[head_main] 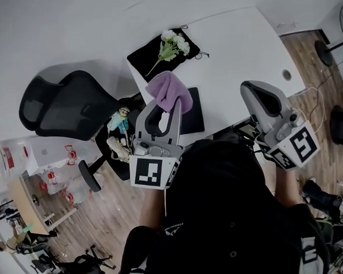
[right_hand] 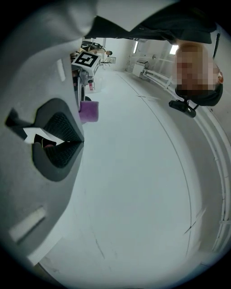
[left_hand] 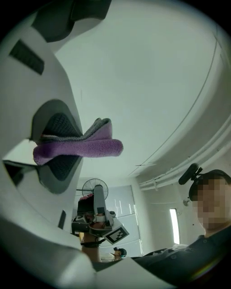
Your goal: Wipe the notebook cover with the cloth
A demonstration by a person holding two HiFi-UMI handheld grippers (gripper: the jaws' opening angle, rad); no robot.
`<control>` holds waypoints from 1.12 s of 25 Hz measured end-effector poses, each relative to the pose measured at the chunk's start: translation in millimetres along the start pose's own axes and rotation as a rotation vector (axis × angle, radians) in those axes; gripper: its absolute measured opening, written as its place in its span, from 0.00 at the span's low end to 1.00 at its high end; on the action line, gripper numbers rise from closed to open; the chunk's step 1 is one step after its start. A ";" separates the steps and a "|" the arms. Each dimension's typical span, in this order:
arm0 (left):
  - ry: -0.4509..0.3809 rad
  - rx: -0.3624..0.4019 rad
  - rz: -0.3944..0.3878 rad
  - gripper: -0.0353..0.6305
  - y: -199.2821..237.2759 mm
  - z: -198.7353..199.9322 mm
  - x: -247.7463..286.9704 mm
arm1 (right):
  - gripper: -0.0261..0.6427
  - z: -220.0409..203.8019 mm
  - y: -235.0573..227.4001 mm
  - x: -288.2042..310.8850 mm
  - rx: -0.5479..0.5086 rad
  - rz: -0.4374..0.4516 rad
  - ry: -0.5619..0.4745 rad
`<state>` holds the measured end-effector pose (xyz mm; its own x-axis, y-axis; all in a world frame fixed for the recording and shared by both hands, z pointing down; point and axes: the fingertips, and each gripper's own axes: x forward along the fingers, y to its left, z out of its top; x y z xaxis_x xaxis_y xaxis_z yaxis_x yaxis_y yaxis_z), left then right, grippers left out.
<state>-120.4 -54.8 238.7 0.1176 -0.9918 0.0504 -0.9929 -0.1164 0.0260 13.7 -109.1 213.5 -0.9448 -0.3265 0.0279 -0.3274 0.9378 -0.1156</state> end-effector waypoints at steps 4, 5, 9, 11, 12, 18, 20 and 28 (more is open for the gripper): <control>0.007 -0.018 -0.004 0.18 -0.7 -5.8 -0.6 | 0.05 -4.7 7.0 5.9 -0.022 0.023 0.024; 0.008 -0.019 -0.006 0.18 -1.5 -6.8 -0.9 | 0.05 -5.8 8.1 6.8 -0.030 0.026 0.029; 0.015 -0.018 -0.013 0.18 -7.1 -10.4 1.3 | 0.05 -4.9 4.1 5.2 -0.047 0.016 0.026; 0.019 -0.020 -0.012 0.18 -7.6 -12.7 1.8 | 0.05 -4.8 1.6 4.1 -0.053 0.008 0.023; 0.021 -0.021 -0.011 0.18 -7.0 -13.5 1.5 | 0.05 -5.2 1.4 3.7 -0.056 0.005 0.024; 0.024 -0.010 -0.021 0.18 -11.6 -14.2 1.6 | 0.05 -6.8 -2.3 -2.9 -0.049 -0.014 0.024; 0.027 -0.011 -0.023 0.18 -13.5 -15.8 1.7 | 0.05 -8.6 -2.3 -4.6 -0.046 -0.014 0.026; 0.037 0.000 -0.029 0.18 -19.3 -17.8 0.0 | 0.05 -9.6 -2.8 -9.1 -0.043 -0.019 0.015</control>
<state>-100.9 -51.7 256.0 0.1470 -0.9853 0.0866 -0.9890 -0.1450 0.0282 23.1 -107.7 223.1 -0.9385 -0.3422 0.0450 -0.3447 0.9359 -0.0720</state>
